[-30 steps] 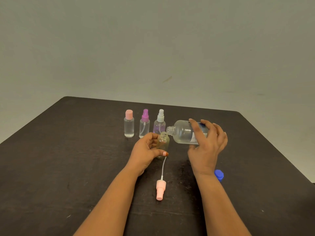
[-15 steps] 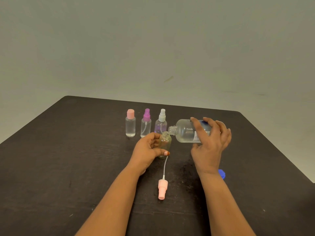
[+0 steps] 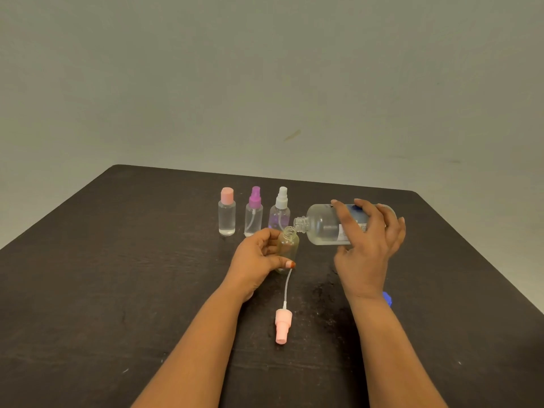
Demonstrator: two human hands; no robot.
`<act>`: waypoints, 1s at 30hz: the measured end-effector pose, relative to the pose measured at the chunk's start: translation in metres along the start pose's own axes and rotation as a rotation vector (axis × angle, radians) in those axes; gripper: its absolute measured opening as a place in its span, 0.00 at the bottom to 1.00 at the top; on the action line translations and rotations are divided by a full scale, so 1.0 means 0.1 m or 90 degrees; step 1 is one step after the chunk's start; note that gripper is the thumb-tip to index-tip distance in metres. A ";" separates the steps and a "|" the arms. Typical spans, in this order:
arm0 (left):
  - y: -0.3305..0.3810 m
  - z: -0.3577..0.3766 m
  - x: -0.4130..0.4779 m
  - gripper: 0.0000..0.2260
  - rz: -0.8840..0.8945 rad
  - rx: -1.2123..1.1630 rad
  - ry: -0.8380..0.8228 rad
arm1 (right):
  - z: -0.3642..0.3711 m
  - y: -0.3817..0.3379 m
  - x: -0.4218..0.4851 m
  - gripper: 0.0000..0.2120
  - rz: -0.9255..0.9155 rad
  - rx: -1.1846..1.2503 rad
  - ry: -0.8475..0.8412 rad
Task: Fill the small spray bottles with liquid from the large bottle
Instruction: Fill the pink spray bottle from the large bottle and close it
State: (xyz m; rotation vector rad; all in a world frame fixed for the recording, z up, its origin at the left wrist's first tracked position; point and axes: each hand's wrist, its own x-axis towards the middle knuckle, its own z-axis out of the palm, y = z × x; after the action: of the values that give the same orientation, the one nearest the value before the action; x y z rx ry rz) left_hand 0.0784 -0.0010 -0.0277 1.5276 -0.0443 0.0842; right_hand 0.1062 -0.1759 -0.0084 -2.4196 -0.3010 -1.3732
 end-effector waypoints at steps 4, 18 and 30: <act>0.01 0.00 0.00 0.20 0.006 -0.012 -0.005 | 0.00 -0.01 0.00 0.40 0.002 -0.003 0.002; 0.02 0.00 -0.01 0.20 0.007 -0.030 -0.007 | -0.04 -0.02 0.02 0.35 0.008 0.002 0.005; 0.00 0.00 0.00 0.20 -0.005 -0.032 -0.005 | -0.06 -0.04 0.04 0.36 -0.008 -0.019 0.016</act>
State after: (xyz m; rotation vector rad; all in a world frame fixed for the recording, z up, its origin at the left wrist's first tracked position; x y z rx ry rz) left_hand 0.0784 -0.0006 -0.0282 1.4781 -0.0455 0.0703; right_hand 0.1021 -0.1748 -0.0015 -2.4268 -0.2915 -1.4213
